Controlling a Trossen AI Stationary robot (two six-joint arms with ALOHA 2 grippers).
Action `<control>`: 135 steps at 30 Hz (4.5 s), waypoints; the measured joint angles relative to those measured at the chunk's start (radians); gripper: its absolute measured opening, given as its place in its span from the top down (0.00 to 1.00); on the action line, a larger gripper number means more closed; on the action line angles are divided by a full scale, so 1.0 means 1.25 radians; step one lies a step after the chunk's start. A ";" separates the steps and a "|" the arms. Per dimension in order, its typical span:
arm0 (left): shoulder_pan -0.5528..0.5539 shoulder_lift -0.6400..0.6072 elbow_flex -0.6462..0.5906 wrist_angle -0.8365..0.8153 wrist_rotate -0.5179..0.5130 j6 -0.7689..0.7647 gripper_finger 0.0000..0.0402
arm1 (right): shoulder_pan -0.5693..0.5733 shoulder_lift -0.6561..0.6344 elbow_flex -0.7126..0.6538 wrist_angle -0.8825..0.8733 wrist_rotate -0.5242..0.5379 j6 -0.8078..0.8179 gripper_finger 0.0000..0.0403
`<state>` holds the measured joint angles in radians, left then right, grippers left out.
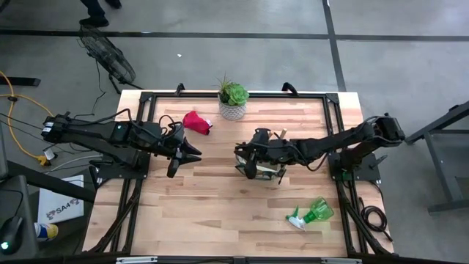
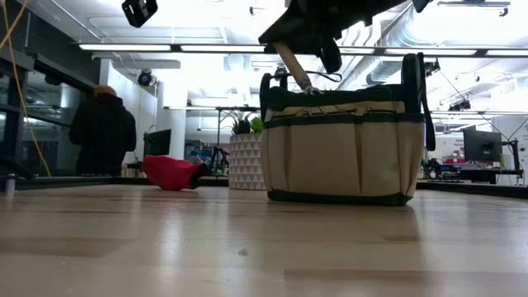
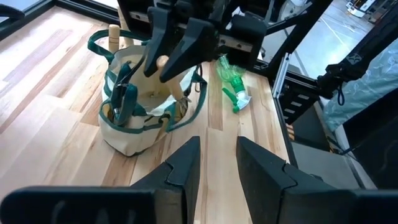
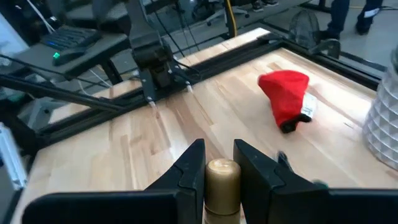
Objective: Pick & Place Garden tools in Gardening bag
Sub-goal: Put the brown hand rake into the gardening bag
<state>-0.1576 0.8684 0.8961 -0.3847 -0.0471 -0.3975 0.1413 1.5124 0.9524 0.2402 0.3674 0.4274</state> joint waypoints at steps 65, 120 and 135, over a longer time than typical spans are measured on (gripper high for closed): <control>0.000 0.000 0.000 -0.002 0.009 -0.003 0.75 | -0.016 0.036 0.000 -0.006 -0.048 -0.046 0.87; 0.000 0.095 0.000 -0.026 -0.076 -0.007 0.75 | 0.068 -0.119 0.142 -0.333 -0.031 0.012 0.99; 0.000 0.095 0.000 -0.028 -0.077 0.000 0.75 | -0.006 0.128 0.501 -0.696 -0.173 0.120 0.99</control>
<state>-0.1574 0.9871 0.8959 -0.4202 -0.1429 -0.3977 0.1332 1.6719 1.5785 -0.6295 0.1509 0.5773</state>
